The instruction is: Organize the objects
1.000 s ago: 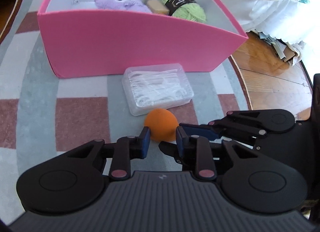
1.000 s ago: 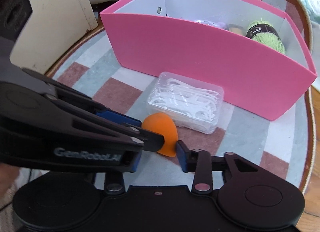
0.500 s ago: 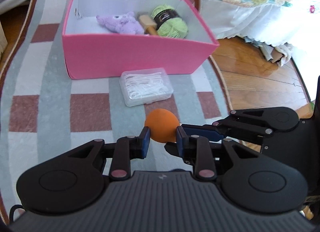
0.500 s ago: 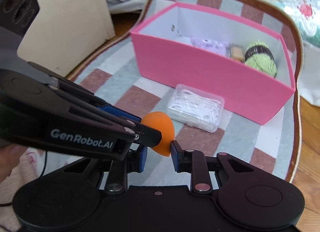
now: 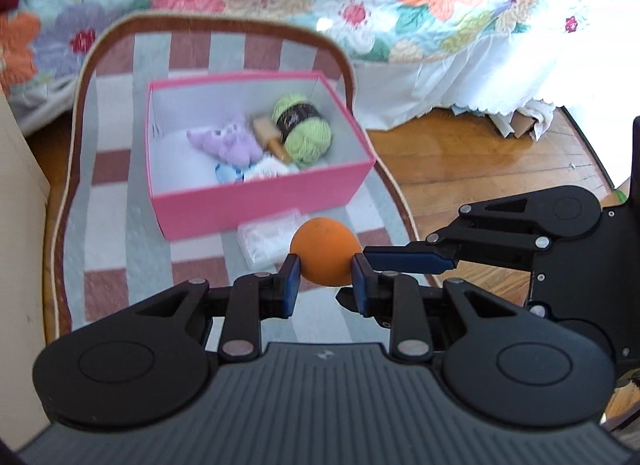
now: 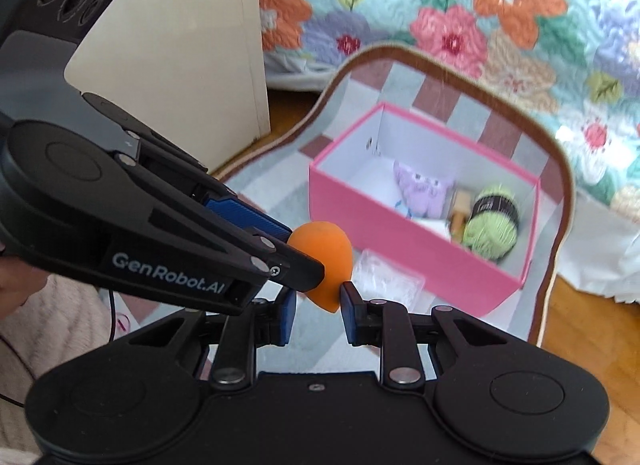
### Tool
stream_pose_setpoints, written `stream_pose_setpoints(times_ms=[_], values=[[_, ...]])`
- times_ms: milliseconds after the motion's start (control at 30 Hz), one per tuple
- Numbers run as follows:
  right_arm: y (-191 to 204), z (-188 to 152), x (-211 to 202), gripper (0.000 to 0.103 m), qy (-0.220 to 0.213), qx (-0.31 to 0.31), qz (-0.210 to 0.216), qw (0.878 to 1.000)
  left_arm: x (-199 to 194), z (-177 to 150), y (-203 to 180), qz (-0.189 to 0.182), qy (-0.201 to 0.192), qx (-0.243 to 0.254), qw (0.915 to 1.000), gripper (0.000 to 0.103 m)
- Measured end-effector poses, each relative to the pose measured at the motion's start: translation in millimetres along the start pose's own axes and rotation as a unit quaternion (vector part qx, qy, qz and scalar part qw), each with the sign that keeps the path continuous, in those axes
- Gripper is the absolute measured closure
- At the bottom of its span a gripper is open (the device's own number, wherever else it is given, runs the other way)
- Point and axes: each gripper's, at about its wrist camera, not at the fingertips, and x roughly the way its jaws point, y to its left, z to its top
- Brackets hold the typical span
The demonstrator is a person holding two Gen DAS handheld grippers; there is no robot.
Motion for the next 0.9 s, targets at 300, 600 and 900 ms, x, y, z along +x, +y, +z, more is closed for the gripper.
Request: stream_pose_setpoints(times_ms=[300,600,900], values=[[-25,29,-17,0.074,-0.009,0.013,-0.019,1.000,9,42,-5,-0.020,-0.012,-0.001,0.9997,0.076],[-75,52,0,0.075,-0.008,0.018,-0.043,0.999,65,90,1,-0.050,-0.024,-0.022,0.9982,0.084],[-133,15,46,0.057,0.049,0.073,-0.022,0.996,124,68,19,-0.047,0.032,-0.064,0.9963,0.083]])
